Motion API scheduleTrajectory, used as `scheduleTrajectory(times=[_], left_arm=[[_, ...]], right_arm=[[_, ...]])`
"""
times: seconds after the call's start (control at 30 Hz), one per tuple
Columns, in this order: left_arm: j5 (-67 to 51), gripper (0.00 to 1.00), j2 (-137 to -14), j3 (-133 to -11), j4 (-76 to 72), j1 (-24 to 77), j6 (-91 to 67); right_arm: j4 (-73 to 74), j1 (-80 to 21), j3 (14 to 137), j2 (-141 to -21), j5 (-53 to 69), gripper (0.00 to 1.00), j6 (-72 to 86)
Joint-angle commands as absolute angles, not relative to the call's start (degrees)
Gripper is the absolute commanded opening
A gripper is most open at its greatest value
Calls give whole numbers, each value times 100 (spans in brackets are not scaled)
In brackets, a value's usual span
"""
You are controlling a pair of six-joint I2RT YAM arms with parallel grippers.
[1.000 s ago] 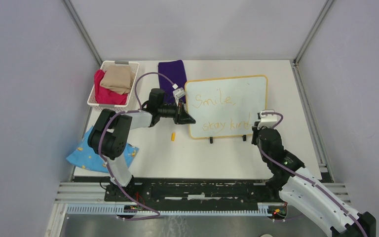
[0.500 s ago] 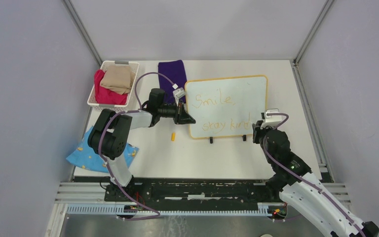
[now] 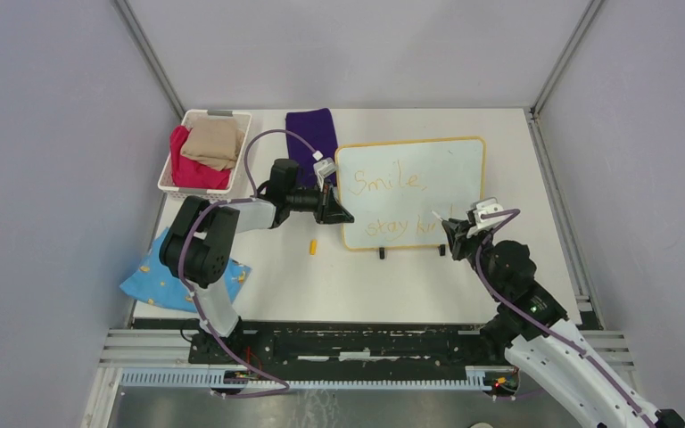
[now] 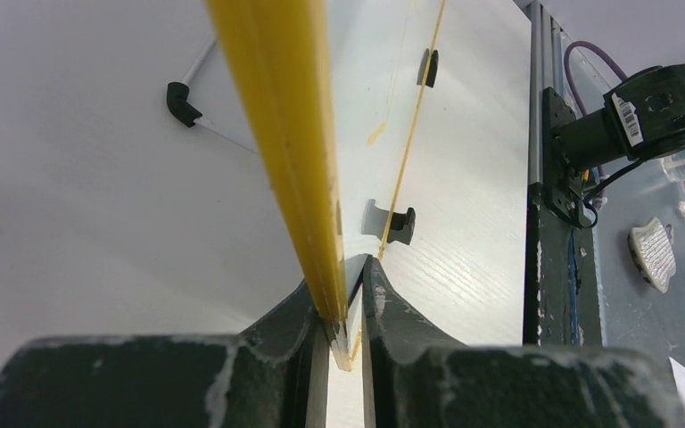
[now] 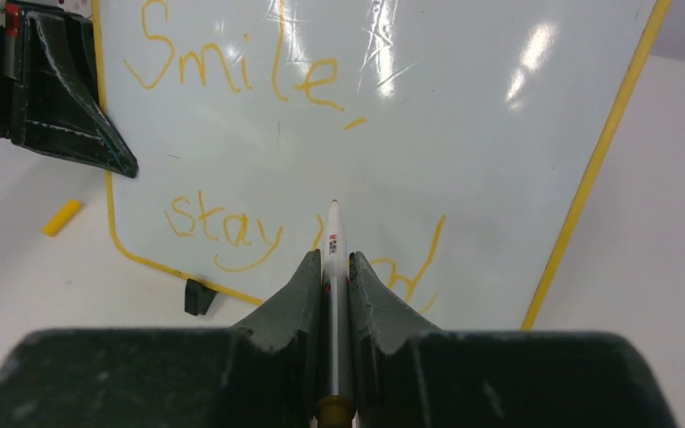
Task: Write a sentence on the whiteboard
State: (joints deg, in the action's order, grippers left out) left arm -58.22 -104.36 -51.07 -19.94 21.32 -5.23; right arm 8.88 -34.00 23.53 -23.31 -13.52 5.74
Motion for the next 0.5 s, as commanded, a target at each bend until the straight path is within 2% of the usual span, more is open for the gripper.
scheduleTrajectory(times=[0.0,0.17,0.33,0.47], left_arm=[[-4438,2,-10967,-4869,-993,2376,290],[-4437,2,-10978,-4896,-976,2379,298],[-4438,2,-10980,-4898,-958,2378,303],[-4421,2,-10961,-4878,-949,2376,309]], right_arm=[[109,-3463,2492,-2513,-1326,0,323],[61,-3880,2637,-2995,-2158,0,101],[-203,-4749,2647,-3477,-3223,0,46],[-432,-4886,2436,-3524,-3532,0,197]])
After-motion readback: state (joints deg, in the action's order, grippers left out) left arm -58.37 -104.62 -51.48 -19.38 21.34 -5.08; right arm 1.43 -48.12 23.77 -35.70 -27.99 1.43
